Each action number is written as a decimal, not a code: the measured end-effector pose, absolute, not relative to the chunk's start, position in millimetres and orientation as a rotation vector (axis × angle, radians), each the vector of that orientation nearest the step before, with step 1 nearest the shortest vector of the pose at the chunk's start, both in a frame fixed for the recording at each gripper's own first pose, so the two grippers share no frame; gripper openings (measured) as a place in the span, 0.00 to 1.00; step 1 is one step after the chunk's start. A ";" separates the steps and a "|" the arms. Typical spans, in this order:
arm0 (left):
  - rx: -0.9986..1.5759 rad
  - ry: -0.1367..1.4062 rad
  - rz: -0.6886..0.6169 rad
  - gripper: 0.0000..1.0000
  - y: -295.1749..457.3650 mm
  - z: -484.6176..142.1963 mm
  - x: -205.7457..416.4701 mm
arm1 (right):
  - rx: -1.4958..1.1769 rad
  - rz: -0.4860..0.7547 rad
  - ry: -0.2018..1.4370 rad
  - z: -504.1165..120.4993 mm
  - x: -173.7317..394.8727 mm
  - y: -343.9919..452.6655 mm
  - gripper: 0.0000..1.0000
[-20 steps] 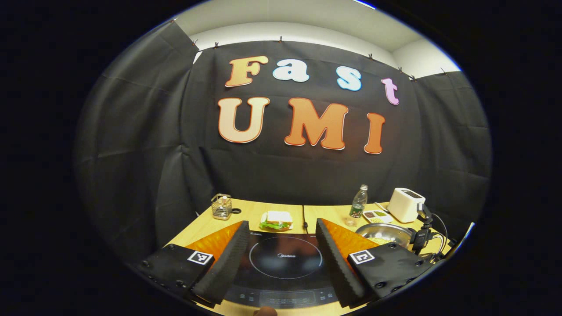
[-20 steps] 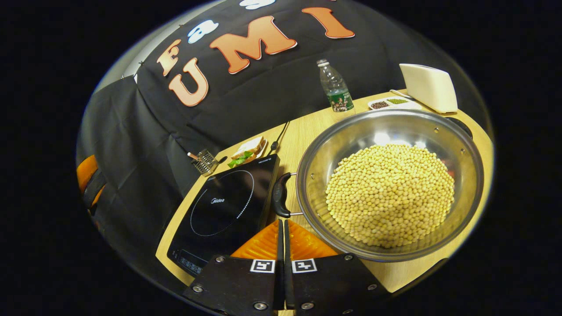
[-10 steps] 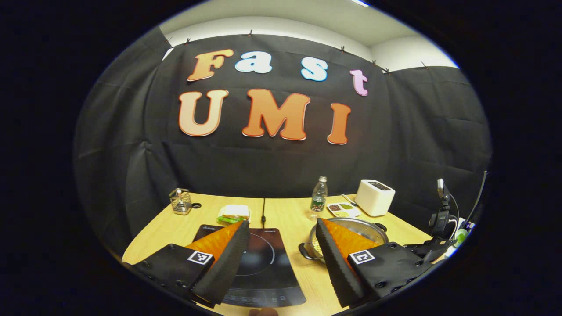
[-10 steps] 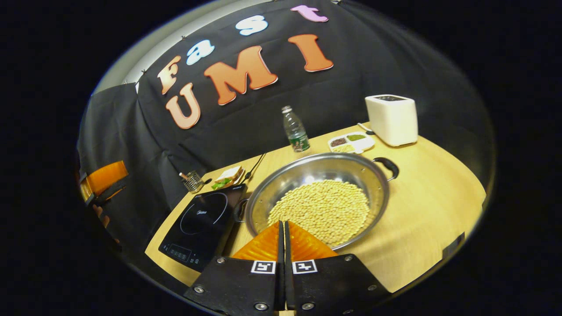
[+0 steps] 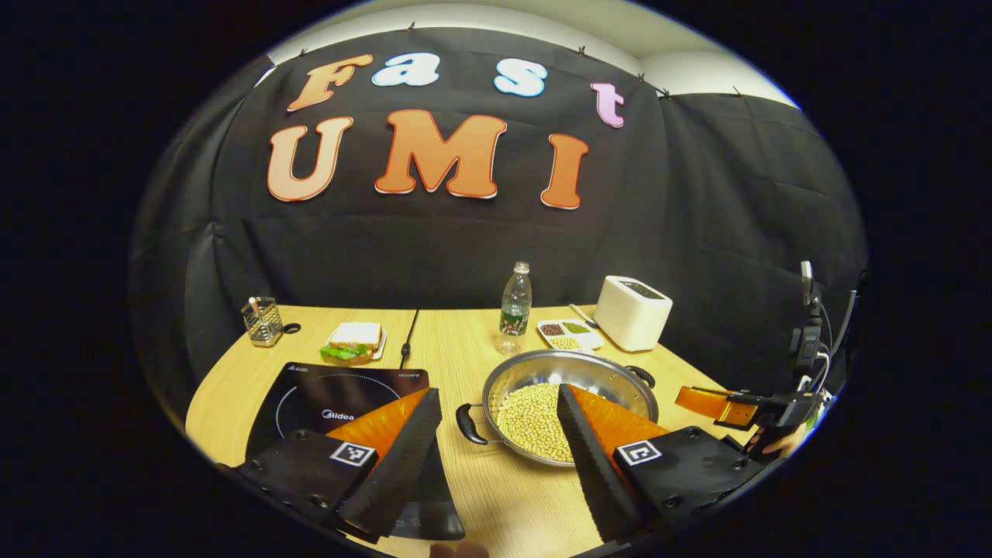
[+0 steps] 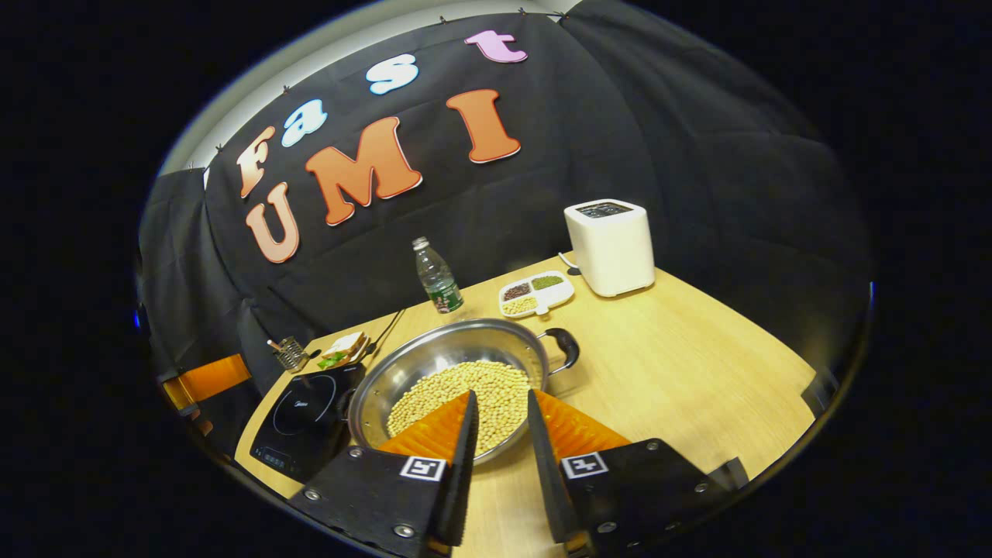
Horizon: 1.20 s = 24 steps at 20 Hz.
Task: First push the handle of the pot to place it horizontally, then grasp the pot with both hands and set it on the induction cooktop.
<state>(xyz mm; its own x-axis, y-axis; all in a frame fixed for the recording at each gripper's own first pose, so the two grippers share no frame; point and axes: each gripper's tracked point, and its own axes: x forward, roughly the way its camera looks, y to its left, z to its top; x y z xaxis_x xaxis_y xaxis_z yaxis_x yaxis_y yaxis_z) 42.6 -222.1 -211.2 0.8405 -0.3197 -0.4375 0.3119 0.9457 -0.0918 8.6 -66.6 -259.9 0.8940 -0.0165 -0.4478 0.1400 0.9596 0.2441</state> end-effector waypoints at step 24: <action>-0.018 0.803 -0.304 0.97 -245.1 -383.3 121.3 | 0.190 -0.174 0.662 -347.5 112.3 -109.6 0.95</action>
<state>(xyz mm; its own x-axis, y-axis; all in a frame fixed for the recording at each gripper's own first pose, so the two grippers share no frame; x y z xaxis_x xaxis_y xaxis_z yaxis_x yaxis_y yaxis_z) 121.3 -245.1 -383.3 0.6536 -0.2747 -0.7053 0.2612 0.9564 -0.1305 112.3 -109.6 -347.5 0.7754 -0.0994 -0.6236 0.2198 0.9683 0.1189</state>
